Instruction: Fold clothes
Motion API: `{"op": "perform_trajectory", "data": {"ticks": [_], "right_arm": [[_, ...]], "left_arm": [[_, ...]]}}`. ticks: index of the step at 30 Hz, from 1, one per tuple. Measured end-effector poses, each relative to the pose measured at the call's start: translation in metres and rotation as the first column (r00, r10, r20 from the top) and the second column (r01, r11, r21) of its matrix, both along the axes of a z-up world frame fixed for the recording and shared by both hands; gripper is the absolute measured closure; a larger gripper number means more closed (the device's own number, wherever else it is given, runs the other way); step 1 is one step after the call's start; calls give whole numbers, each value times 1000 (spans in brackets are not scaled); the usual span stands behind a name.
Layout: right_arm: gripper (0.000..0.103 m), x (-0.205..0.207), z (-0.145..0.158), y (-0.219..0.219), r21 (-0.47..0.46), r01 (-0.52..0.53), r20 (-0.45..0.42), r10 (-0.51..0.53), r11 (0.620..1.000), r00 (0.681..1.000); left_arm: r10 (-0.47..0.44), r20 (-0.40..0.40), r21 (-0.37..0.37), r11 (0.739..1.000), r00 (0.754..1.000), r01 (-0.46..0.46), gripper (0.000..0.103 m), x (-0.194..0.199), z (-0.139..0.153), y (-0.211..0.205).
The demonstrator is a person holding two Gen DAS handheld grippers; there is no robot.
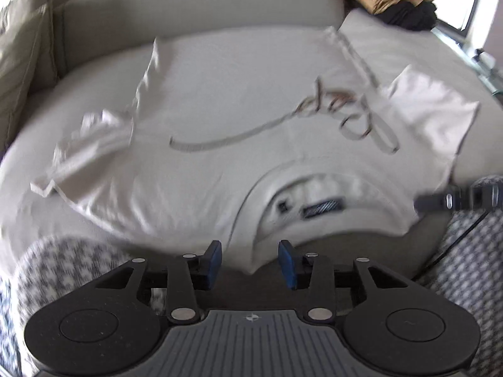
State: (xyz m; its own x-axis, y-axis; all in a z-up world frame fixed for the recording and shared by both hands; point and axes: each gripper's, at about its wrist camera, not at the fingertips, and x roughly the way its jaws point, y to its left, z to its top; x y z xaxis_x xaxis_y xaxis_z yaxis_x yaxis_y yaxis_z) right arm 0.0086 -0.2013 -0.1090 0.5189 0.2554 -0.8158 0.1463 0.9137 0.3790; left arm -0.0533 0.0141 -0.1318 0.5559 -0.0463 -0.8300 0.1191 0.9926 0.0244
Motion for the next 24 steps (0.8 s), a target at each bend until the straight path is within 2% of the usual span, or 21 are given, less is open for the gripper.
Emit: {"op": "perform_trajectory", "data": {"ticks": [1, 4, 6, 10, 12, 14, 17, 20, 24], "right_arm": [[82, 0, 9, -6, 26, 31, 40, -32, 999, 999], [66, -3, 36, -35, 112, 147, 127, -160, 983, 979], [63, -6, 41, -60, 158, 227, 145, -250, 961, 957], [61, -13, 43, -110, 227, 384, 144, -421, 895, 896], [60, -16, 35, -136, 248, 470, 115, -508, 847, 854], [60, -18, 24, -157, 256, 540, 95, -577, 802, 811], [60, -18, 11, -179, 232, 606, 88, -637, 761, 766], [63, -15, -2, -193, 246, 634, 71, -666, 733, 742], [67, -6, -12, -200, 279, 610, 95, -654, 741, 751]], "left_arm": [[0, 23, -6, 1000, 1000, 0, 63, 0, 9, -1], [8, 98, -9, 1000, 995, -8, 59, 0, 33, -3], [20, 130, -13, 1000, 991, -19, 54, 1, 43, -2], [50, 136, -9, 999, 989, -50, 47, 3, 45, 3], [65, 112, -7, 998, 992, -65, 38, 6, 41, 4], [78, 89, -3, 997, 993, -78, 38, 9, 36, 5], [68, 77, 10, 998, 995, -69, 32, 8, 33, 4], [55, 80, 32, 998, 995, -58, 28, 7, 31, 0], [46, 76, 47, 998, 996, -50, 28, 8, 28, -3]]}}
